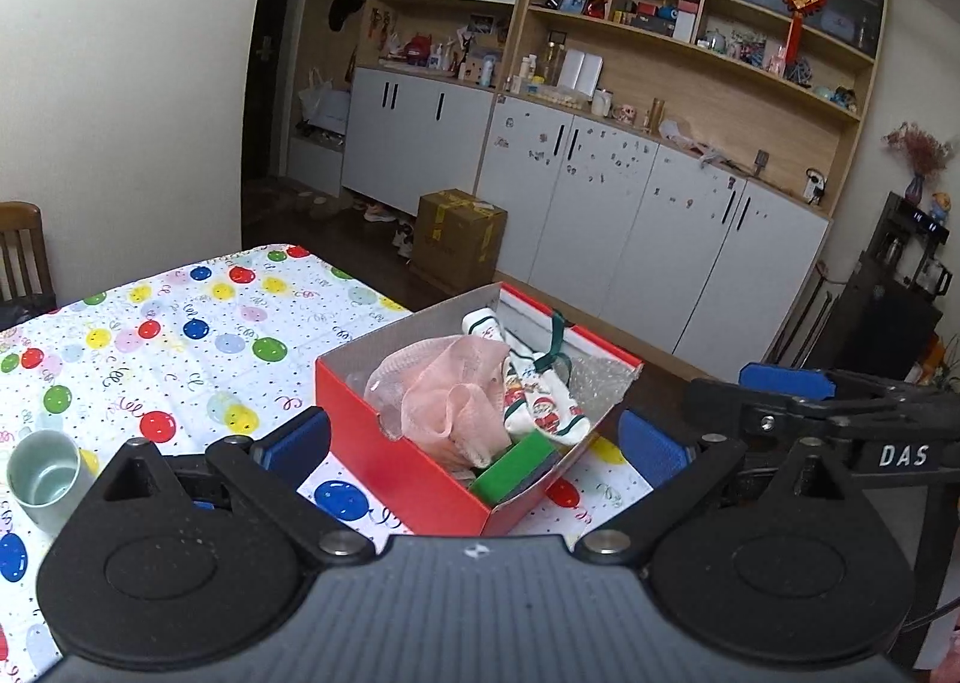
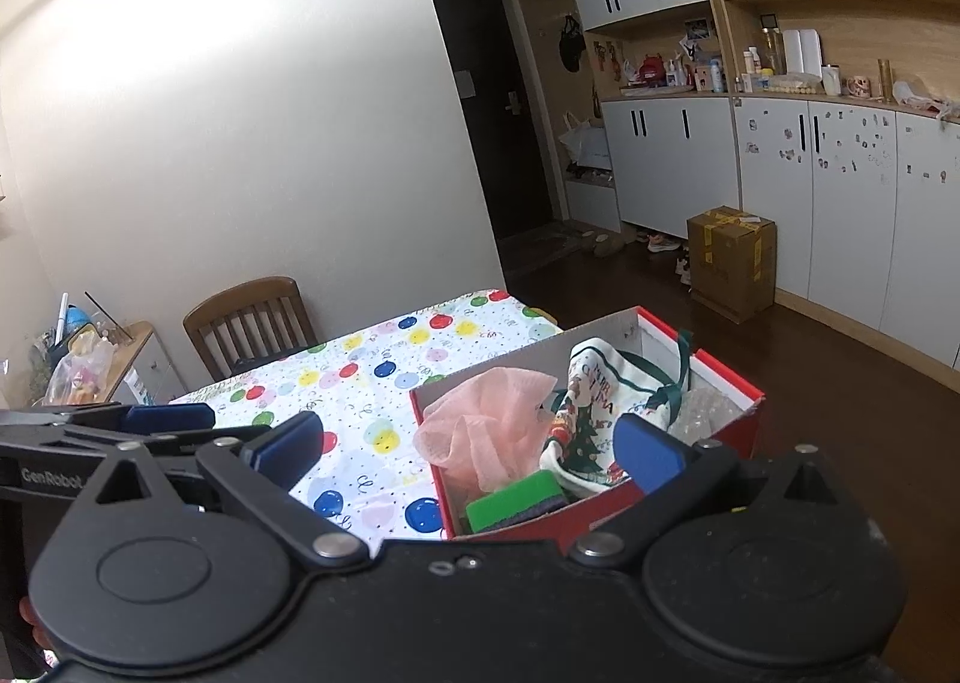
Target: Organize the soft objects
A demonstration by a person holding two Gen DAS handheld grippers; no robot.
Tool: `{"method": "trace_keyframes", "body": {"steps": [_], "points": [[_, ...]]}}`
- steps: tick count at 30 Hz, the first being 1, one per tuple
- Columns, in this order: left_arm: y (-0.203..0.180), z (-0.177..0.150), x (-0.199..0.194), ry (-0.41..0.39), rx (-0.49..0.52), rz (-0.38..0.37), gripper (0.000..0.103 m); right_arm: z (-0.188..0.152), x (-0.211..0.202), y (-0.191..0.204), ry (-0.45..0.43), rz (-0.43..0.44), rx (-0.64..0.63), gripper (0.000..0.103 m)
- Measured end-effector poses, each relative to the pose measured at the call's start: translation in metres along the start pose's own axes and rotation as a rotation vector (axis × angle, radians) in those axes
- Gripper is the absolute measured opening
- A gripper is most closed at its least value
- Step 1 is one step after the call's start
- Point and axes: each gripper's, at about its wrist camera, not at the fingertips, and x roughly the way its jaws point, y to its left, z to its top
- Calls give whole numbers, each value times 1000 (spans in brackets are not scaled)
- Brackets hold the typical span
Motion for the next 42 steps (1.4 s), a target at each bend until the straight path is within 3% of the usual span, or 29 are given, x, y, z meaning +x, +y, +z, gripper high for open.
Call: {"method": "trace_keyframes", "body": {"steps": [15,42], "points": [[4,-8,-9,-7,-21,11,103,-6,-1,5,7,5,-5,103],[3,-9,-8,-32,-19,-2,103,-1,-1,11,-28,-72,-68,103]]}}
